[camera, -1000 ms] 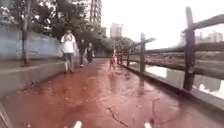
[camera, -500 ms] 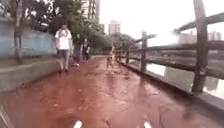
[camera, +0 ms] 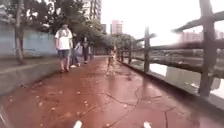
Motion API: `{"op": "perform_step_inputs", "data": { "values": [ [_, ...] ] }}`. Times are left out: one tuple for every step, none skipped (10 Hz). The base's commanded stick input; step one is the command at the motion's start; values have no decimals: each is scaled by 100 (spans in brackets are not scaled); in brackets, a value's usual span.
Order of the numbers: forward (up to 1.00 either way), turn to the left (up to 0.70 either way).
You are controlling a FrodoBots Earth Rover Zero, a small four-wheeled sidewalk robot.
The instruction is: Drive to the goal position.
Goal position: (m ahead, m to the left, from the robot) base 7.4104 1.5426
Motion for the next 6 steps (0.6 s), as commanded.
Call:
{"op": "perform_step_inputs", "data": {
  "values": [
    [50,-50],
    [50,-23],
    [50,10],
    [50,0],
    [50,0],
    [50,0]
  ]
}}
